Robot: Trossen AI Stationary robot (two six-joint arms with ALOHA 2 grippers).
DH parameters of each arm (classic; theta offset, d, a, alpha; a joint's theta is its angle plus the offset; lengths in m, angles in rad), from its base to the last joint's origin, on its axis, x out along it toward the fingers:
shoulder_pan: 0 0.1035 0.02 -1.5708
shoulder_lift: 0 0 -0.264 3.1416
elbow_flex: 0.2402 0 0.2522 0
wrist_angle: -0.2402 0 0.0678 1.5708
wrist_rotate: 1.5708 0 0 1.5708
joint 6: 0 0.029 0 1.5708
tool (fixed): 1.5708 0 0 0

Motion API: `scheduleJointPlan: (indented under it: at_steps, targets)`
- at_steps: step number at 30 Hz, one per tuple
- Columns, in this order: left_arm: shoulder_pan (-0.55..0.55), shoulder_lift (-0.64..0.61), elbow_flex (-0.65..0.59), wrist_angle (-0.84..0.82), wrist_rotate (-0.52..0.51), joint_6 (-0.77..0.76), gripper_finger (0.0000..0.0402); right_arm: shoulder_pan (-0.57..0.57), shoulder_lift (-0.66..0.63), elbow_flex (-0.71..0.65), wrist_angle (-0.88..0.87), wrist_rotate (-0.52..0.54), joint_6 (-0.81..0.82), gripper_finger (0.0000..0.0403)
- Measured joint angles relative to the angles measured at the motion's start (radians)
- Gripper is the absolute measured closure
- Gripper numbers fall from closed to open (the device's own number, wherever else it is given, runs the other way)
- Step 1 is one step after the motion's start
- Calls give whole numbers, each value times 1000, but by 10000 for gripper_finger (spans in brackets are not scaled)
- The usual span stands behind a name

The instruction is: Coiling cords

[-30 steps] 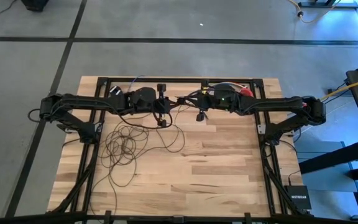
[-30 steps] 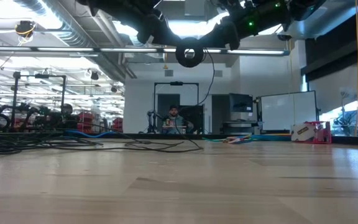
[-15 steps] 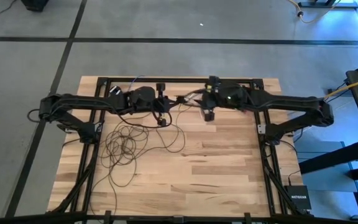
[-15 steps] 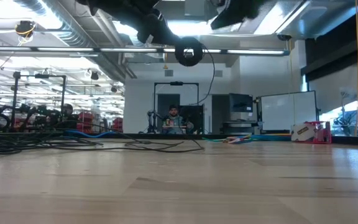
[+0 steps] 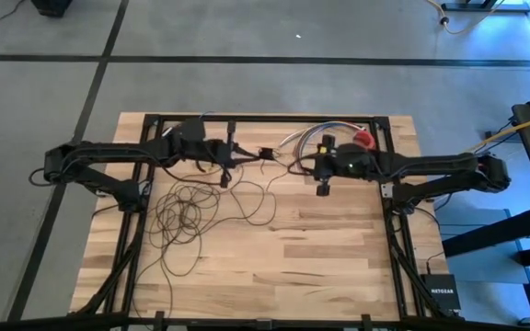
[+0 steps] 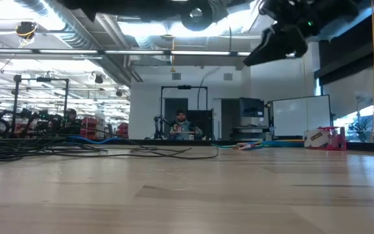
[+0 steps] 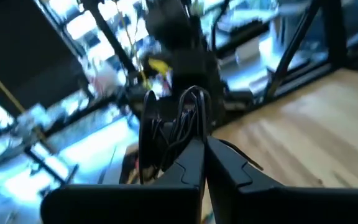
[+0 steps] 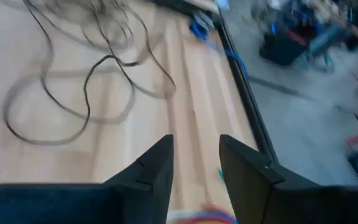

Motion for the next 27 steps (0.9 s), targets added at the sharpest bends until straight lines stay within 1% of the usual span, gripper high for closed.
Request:
scheduleJointPlan:
  at_steps: [3, 6, 8, 9, 12, 16, 17, 23, 27]
  targets:
    - [33, 1, -31, 90, 99, -41, 400, 0, -8, -103, 124, -72, 22, 271]
    - [56, 7, -50, 143, 239, -53, 400, 0, -2, -178, 284, -142, 24, 272]
    - [63, 9, -57, 152, 311, -70, 400, 0, 7, -215, 383, -183, 24, 272]
    - [66, 9, -58, 152, 329, -73, 400, 0, 11, -227, 429, -197, 25, 272]
    - [66, 9, -58, 160, 340, -73, 400, 0, 30, -248, 564, -246, 52, 272]
    - [66, 9, -58, 150, 341, -65, 400, 0, 82, -252, 656, -359, 103, 272]
    - [66, 9, -58, 147, 341, -66, 400, 0, 94, -252, 674, -372, 107, 272]
    - [66, 9, -58, 147, 341, -64, 400, 0, 195, -248, 840, -368, 130, 272]
    - [66, 9, -58, 146, 340, -63, 400, 0, 240, -215, 854, -419, 131, 272]
